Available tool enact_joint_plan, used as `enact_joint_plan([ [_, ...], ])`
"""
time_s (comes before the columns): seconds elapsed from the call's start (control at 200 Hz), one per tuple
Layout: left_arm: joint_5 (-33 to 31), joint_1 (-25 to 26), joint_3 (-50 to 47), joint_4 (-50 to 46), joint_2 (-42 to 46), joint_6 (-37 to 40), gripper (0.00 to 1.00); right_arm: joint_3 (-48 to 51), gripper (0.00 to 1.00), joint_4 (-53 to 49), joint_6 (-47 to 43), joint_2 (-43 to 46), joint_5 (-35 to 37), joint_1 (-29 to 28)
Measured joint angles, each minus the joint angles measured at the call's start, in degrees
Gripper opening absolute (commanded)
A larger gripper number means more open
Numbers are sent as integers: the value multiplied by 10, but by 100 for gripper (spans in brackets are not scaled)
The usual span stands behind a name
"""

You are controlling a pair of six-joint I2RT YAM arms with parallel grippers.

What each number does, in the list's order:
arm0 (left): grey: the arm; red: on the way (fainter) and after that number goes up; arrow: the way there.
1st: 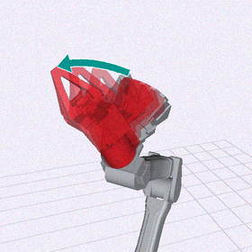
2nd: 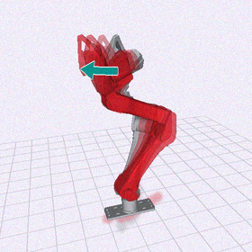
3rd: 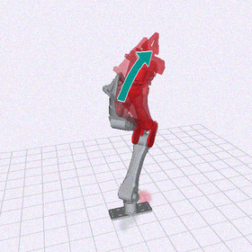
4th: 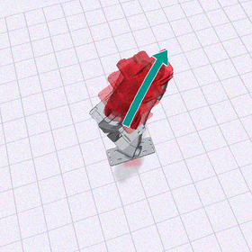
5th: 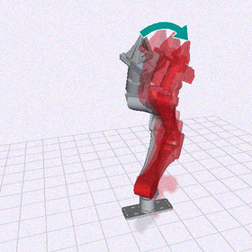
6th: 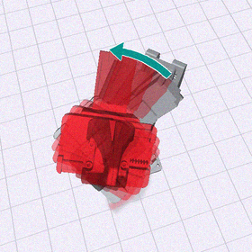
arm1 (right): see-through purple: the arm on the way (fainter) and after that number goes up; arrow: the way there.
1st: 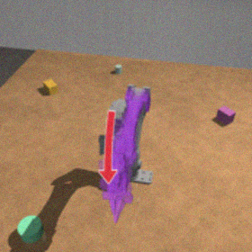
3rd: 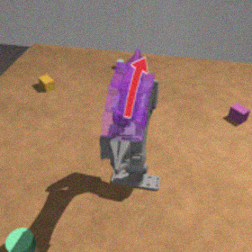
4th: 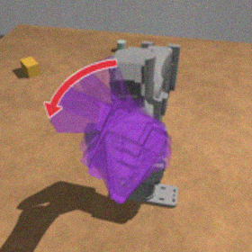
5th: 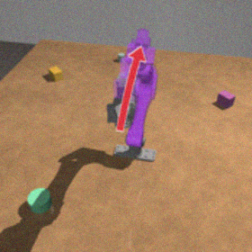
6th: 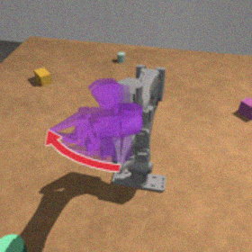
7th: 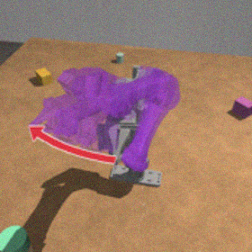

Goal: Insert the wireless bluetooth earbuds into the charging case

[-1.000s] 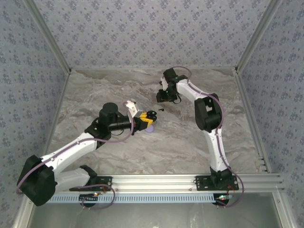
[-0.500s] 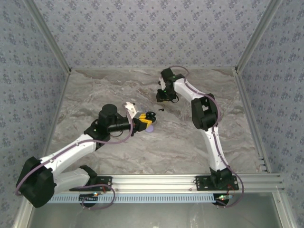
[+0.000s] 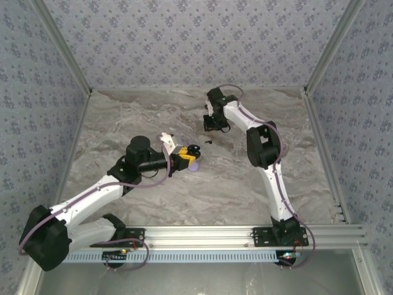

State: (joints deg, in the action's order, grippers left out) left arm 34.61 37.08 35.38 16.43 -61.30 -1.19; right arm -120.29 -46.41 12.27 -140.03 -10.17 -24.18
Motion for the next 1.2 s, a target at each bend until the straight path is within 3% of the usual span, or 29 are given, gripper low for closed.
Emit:
enact_joint_plan([
  [0.825, -6, 0, -1, 0, -18, 0, 15, 404, 21, 66, -46, 275, -13, 45],
  [1.199, -1, 0, 0, 0, -37, -6, 15, 485, 24, 70, -84, 316, -29, 23],
])
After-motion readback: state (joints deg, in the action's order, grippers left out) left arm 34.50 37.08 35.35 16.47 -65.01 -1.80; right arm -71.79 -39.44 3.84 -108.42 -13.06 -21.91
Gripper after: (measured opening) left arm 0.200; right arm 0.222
